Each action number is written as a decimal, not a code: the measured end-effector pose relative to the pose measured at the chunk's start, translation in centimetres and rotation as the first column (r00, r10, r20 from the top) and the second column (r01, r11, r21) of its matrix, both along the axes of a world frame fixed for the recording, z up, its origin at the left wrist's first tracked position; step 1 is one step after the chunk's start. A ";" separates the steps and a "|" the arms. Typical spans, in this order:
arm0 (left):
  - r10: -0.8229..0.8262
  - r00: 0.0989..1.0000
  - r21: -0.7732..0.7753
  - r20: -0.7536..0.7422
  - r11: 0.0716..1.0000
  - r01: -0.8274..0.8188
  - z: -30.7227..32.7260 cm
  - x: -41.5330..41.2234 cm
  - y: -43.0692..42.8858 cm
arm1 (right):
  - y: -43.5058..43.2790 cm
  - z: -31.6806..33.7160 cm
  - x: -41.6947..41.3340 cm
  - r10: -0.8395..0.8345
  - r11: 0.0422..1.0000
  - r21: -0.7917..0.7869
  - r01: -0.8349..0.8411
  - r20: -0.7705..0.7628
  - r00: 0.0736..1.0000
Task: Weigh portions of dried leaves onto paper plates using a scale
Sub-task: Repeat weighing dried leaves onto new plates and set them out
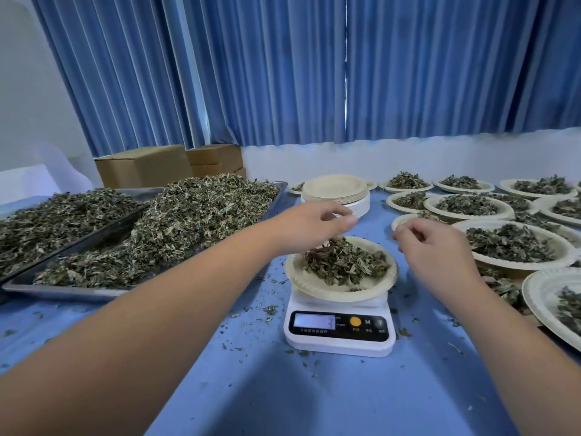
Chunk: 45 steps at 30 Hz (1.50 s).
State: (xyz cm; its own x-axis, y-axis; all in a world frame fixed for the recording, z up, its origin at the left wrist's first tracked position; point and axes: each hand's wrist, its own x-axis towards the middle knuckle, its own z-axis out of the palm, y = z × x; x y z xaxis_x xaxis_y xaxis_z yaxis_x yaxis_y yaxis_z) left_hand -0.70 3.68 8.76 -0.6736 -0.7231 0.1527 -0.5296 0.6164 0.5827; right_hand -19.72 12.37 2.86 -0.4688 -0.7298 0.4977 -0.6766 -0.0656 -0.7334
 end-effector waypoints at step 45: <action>0.522 0.575 -0.360 0.631 0.853 -0.379 -5.2 17.6 -14.6 | -0.8 -0.3 1.1 -0.023 1.000 -0.011 0.023 -0.045 0.999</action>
